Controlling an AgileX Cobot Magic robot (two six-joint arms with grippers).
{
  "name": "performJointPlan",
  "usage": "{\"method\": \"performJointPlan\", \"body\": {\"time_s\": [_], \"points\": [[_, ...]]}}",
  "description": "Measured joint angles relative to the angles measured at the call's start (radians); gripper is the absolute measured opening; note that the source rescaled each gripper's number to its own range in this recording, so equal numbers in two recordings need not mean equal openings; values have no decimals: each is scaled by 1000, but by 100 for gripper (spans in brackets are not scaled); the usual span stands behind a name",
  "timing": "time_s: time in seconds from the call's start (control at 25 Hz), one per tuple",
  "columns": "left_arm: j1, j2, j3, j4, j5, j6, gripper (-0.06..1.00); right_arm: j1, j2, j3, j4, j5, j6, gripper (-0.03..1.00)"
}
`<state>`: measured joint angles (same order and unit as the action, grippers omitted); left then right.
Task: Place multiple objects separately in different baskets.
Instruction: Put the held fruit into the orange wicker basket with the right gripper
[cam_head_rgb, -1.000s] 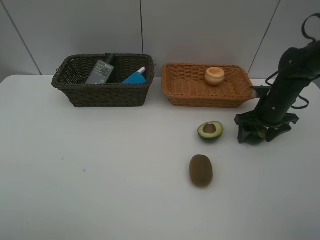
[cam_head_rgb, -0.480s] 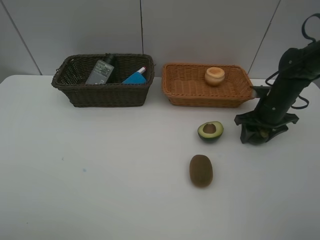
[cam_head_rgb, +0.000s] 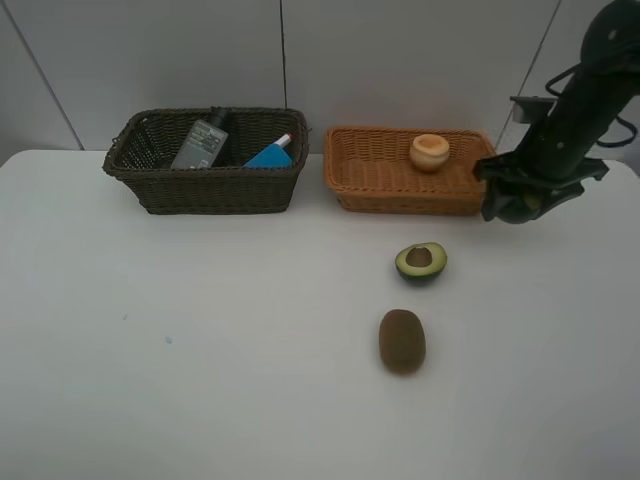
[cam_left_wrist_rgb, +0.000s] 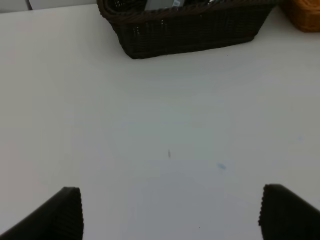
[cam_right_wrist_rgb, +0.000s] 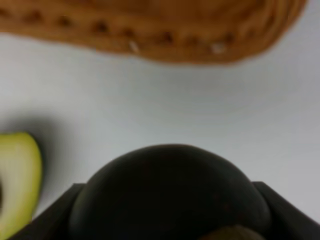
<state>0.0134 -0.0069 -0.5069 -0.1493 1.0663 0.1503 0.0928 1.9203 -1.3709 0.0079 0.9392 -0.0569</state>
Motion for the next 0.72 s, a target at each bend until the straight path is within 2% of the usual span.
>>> {"method": "performJointPlan", "body": {"time_s": [0.2, 0.44, 0.48, 0.6, 0.64, 0.72], "points": [[0, 0, 0, 0, 0, 0, 87, 52, 121, -267, 13, 58, 0, 35], [0, 0, 0, 0, 0, 0, 87, 53, 301, -514, 10, 144, 5, 35], [0, 0, 0, 0, 0, 0, 87, 53, 318, -538, 10, 152, 8, 38], [0, 0, 0, 0, 0, 0, 87, 53, 347, -562, 10, 162, 9, 80], [0, 0, 0, 0, 0, 0, 87, 53, 349, -564, 10, 162, 9, 87], [0, 0, 0, 0, 0, 0, 87, 53, 349, -567, 5, 168, 10, 94]]}}
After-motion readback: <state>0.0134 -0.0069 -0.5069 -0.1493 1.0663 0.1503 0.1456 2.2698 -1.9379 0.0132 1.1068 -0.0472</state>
